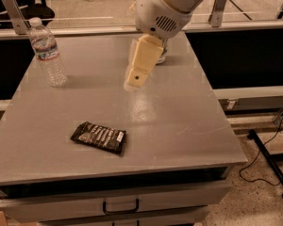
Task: Knock water bottle over
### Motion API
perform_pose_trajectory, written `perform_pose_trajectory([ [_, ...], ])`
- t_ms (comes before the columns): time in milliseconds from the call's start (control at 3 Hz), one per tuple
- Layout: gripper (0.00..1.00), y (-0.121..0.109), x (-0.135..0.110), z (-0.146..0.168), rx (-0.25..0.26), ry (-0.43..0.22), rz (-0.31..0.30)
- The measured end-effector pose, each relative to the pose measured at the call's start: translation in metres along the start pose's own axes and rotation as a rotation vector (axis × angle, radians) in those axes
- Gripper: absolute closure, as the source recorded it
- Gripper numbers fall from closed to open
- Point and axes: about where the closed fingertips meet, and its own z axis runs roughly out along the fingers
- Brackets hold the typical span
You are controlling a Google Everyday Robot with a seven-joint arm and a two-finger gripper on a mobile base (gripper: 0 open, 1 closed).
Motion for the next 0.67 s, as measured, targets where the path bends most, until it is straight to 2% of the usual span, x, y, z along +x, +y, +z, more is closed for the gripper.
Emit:
perform_pose_trajectory([
  [333,0.00,0.000,0.000,0.000,0.000,0.001,0.000],
  [667,0.00,-0.010,-0.013,0.016,0.020,-0.050,0.022],
])
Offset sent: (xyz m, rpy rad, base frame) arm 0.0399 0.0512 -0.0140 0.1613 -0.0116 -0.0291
